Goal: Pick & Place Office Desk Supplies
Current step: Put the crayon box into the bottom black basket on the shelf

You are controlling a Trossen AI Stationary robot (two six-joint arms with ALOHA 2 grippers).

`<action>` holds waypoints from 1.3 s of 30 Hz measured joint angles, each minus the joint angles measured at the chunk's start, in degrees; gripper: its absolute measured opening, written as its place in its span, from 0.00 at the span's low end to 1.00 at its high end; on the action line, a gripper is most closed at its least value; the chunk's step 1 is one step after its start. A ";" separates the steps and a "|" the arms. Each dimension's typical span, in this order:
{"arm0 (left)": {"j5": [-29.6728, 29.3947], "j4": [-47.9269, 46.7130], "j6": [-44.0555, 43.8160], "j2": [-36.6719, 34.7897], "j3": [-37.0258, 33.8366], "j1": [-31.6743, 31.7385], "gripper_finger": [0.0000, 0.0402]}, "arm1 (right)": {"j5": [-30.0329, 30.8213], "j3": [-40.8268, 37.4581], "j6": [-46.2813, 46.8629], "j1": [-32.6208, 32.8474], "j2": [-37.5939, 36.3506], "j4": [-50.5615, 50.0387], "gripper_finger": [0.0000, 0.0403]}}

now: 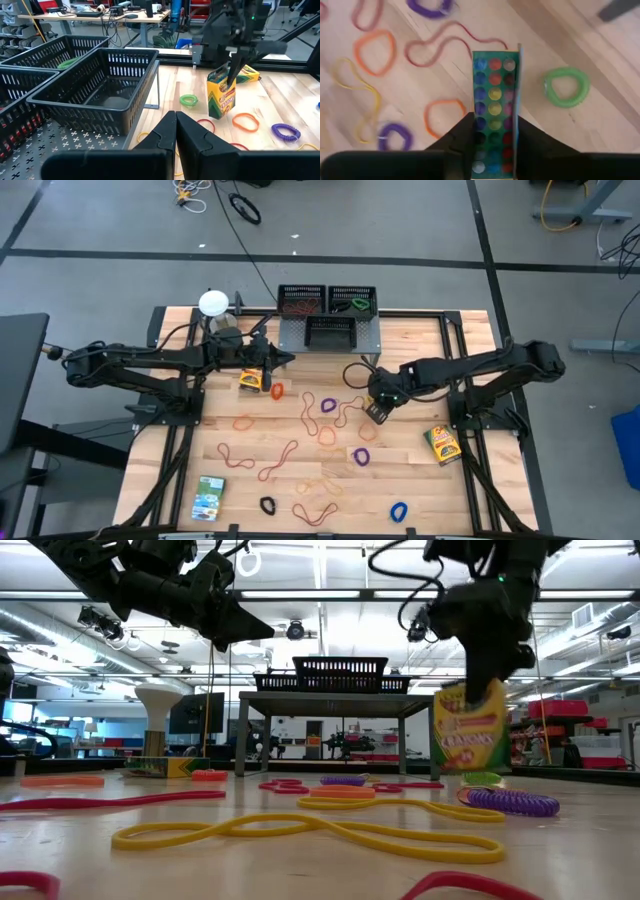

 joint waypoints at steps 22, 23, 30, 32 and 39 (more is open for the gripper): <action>0.02 0.00 0.00 0.00 0.00 0.00 0.03 | 6.47 53.18 7.42 -8.86 13.12 -21.14 0.23; 0.02 0.00 0.00 0.00 0.00 0.00 0.03 | 6.46 56.81 7.31 -9.99 15.20 -22.87 0.23; 0.02 0.02 0.00 0.00 0.00 0.00 0.03 | 7.37 76.00 6.89 -17.60 27.29 -33.02 0.23; 0.00 0.02 -0.02 0.00 0.00 0.00 0.03 | 7.90 77.61 6.98 -19.13 29.07 -34.71 0.23; 0.02 0.02 0.00 0.00 0.00 0.00 0.03 | 7.09 77.52 7.89 -22.06 32.58 -37.33 0.23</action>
